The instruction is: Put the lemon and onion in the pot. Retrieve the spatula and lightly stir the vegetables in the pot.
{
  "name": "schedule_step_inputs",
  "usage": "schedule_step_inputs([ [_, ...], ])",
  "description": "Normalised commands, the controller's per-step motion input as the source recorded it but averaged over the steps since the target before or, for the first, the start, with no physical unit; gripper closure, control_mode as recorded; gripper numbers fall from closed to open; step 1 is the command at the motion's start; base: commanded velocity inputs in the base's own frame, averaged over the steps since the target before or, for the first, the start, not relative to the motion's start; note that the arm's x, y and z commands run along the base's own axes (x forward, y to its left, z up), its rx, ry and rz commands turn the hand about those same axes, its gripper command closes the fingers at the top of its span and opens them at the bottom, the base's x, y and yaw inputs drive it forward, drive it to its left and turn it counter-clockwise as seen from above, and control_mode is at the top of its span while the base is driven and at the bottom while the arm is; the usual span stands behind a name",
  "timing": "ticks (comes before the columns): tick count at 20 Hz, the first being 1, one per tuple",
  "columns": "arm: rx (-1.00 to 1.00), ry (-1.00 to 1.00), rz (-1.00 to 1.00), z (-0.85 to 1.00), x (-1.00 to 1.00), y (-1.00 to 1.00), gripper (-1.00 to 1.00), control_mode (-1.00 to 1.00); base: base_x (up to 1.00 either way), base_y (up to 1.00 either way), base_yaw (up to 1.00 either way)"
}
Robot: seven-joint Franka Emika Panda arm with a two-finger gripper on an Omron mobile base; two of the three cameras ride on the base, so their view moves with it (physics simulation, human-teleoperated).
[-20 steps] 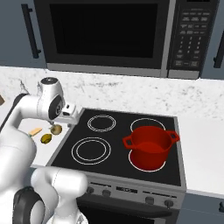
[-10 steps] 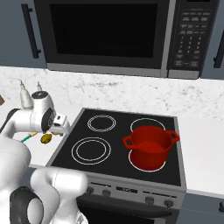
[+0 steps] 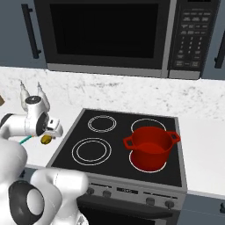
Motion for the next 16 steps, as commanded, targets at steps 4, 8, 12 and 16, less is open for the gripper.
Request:
schedule_step_inputs([
  [4, 0.02, 0.03, -0.01, -0.18, 0.24, 0.51, -1.0, -1.0, 0.0, 0.0, 0.0],
  [8, 0.0, 0.03, -0.01, -0.23, 0.25, 0.28, -1.0, -1.0, 0.0, 0.0, 0.0],
  [12, 0.0, 0.01, 0.0, -0.31, 0.26, 0.11, -1.0, -1.0, 0.0, 0.0, 0.0],
  [16, 0.0, 0.0, -0.01, -0.3, 0.33, 0.09, -1.0, -1.0, 0.0, 0.0, 0.0],
])
